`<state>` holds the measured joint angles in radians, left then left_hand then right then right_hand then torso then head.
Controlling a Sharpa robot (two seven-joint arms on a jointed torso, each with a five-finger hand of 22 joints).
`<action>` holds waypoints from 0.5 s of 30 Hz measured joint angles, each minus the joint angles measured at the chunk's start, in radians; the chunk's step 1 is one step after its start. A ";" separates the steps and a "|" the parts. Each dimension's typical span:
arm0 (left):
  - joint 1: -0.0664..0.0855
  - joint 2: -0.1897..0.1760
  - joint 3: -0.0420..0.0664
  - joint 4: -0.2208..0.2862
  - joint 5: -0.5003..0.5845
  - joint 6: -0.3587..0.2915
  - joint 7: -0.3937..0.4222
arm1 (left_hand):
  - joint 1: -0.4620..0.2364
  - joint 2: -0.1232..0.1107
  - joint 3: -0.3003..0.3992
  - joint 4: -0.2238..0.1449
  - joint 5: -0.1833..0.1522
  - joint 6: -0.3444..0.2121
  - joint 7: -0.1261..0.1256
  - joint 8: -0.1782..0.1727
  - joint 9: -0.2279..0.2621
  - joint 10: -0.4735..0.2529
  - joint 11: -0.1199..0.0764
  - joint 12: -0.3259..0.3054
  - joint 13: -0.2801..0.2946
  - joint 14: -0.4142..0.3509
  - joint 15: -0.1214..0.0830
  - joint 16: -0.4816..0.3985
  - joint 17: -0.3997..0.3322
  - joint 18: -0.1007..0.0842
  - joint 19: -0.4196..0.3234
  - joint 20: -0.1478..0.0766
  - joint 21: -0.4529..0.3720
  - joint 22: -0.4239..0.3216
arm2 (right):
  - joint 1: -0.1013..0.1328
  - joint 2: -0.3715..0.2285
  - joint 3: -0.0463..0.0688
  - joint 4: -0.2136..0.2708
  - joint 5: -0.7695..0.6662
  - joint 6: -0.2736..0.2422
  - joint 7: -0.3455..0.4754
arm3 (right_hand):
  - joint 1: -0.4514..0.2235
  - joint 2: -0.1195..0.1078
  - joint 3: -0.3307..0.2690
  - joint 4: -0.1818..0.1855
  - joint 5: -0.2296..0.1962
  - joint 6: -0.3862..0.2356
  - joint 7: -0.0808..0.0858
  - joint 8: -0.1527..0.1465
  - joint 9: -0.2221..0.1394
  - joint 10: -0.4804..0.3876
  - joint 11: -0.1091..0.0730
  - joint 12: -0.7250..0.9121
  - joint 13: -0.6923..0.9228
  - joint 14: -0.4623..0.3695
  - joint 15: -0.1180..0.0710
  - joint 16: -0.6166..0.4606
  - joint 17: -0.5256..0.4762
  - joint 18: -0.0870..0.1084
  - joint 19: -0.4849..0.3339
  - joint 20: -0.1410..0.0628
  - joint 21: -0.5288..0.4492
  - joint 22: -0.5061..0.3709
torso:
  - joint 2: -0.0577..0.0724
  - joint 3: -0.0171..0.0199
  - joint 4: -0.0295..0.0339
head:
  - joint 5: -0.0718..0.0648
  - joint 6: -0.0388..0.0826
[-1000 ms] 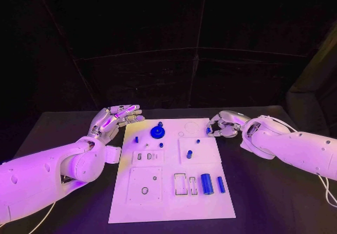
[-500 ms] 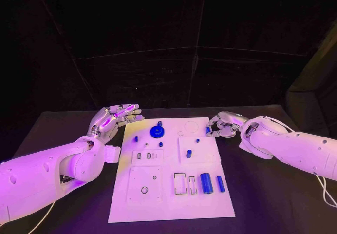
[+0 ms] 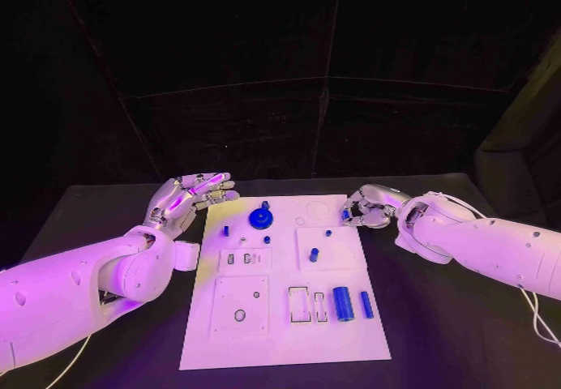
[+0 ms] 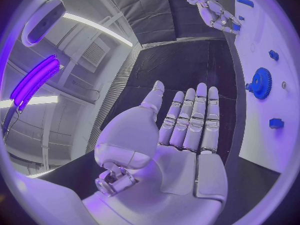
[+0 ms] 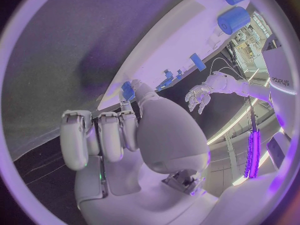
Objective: Assemble the parts on the task board
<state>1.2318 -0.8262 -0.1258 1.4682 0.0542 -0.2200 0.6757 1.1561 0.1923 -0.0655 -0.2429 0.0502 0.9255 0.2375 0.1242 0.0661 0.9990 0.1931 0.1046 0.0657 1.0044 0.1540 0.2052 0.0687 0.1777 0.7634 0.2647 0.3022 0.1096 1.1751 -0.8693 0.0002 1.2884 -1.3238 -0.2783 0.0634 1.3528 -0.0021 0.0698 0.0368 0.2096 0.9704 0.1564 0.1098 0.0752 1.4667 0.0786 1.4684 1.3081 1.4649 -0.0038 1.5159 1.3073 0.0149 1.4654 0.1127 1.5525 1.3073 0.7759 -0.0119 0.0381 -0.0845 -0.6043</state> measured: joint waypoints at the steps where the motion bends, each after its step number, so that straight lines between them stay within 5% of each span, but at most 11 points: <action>1: 0.000 0.000 0.000 0.000 0.000 0.000 0.000 | 0.000 0.000 0.000 0.000 0.000 0.000 0.000 0.000 0.000 0.000 0.000 0.000 0.000 0.000 0.000 0.000 0.000 0.000 0.000 0.000 0.000 0.000 | 0.000 0.000 0.000 0.000 0.001 0.000 0.000 | 0.000 0.000 0.003 -0.003 0.000 0.000 0.000 0.001 0.000 0.000 0.000 0.000 0.000 0.000 0.000 0.000 0.000 0.000 0.000 0.000 0.000 0.000 | 0.000 0.0000 0.0000 | 0.000 0.000; 7: 0.000 0.000 0.000 -0.001 0.000 0.000 0.000 | 0.000 0.000 0.000 0.000 0.000 0.000 0.000 0.000 0.000 0.000 0.000 0.000 0.000 0.000 0.000 0.000 0.000 0.000 0.000 0.000 0.000 0.000 | 0.000 0.001 0.000 -0.001 0.008 -0.005 -0.001 | 0.009 0.022 0.014 -0.014 -0.007 0.048 -0.013 0.024 0.004 -0.001 -0.016 0.003 0.000 0.000 -0.008 0.000 0.000 0.000 0.000 -0.008 0.000 0.000 | 0.000 0.0001 0.0000 | -0.003 -0.001; 10: 0.000 0.001 0.000 0.000 0.000 0.000 0.000 | 0.000 0.000 0.000 0.000 0.000 0.000 0.000 0.000 0.000 0.000 0.000 0.000 0.000 0.000 0.000 0.000 0.000 0.000 0.000 0.000 0.000 0.000 | 0.000 0.001 0.000 -0.002 0.011 -0.012 -0.001 | 0.018 0.031 0.038 -0.024 -0.049 0.073 -0.029 0.038 0.004 -0.001 -0.028 0.004 0.000 0.000 -0.018 0.000 0.000 0.000 0.000 -0.018 0.000 0.000 | 0.000 -0.0001 0.0000 | -0.004 -0.002; 15: 0.000 0.000 0.000 0.000 0.000 0.000 0.000 | 0.000 0.000 0.000 0.000 0.000 0.000 0.000 0.000 0.000 0.000 0.000 0.000 0.000 0.000 0.000 -0.001 0.000 0.000 0.000 0.000 0.000 0.000 | -0.001 0.000 0.000 0.000 0.016 -0.029 0.001 | 0.026 0.040 0.062 -0.042 -0.059 0.083 -0.024 0.056 0.004 0.000 -0.040 0.004 0.000 0.000 -0.025 0.000 0.000 0.000 0.000 -0.025 0.000 0.000 | 0.000 -0.0002 0.0000 | -0.004 -0.003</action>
<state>1.2318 -0.8257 -0.1258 1.4687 0.0541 -0.2198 0.6757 1.1561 0.1923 -0.0655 -0.2429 0.0502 0.9255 0.2375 0.1242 0.0661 0.9989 0.1931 0.1046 0.0657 1.0044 0.1540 0.2042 0.0687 0.1777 0.7634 0.2647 0.3022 0.1097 1.1741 -0.8694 -0.0003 1.2880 -1.3081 -0.3069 0.0646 1.3793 0.0377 0.1318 -0.0054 0.1509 1.0536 0.1322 0.1655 0.0797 1.4665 0.0388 1.4721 1.3081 1.4651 -0.0290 1.5159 1.3073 0.0150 1.4654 0.0872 1.5525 1.3073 0.7754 -0.0121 0.0381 -0.0884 -0.6076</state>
